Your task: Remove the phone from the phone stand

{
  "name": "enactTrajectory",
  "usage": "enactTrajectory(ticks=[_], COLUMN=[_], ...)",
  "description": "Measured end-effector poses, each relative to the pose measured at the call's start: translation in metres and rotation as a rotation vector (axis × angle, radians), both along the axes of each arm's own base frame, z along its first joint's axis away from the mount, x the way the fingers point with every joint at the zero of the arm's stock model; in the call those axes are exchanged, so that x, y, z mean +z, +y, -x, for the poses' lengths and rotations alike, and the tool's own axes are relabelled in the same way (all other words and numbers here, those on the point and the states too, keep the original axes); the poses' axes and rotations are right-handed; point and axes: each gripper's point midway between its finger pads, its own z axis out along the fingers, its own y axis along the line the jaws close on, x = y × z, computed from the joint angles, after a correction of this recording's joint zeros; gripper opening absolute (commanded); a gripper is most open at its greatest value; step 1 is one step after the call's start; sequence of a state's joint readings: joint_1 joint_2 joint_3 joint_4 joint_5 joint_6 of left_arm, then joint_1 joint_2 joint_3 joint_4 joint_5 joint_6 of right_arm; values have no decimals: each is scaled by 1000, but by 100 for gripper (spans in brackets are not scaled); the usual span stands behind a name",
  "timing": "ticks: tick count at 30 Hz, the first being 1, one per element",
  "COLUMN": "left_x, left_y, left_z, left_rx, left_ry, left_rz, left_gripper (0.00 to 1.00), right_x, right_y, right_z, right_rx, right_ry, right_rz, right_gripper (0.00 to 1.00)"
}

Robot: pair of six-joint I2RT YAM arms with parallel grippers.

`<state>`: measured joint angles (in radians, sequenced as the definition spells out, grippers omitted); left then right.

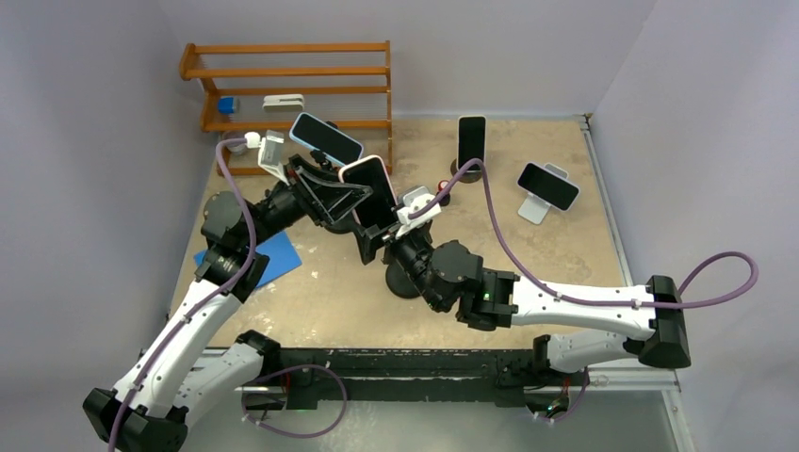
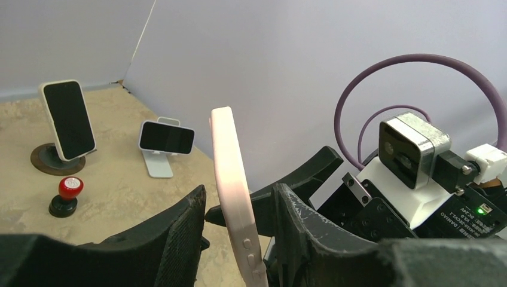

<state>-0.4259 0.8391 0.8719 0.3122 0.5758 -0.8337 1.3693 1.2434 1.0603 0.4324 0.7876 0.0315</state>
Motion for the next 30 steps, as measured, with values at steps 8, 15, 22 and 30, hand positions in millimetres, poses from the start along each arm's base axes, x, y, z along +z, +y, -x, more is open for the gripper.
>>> enactTrajectory(ticks=[8,15,22,30], left_x=[-13,-18,-19,-22], left_y=[-4,-6,-7,-5], left_z=[-2,1,3,4], left_rx=[-25,-46,-62,-49], left_ry=[69,92,112,115], left_rz=[-20,-30,-27,-25], left_gripper=[35,22,0,0], right_x=[-2,-2,-6,-10], right_y=[-2,-7,-8,-5], right_z=[-4,-8,-10,-9], right_rx=[-44,-78,-95,-76], right_ry=[-3,-10,-22,-7], right_rz=[2,13,50,65], right_gripper=[0,0,5,77])
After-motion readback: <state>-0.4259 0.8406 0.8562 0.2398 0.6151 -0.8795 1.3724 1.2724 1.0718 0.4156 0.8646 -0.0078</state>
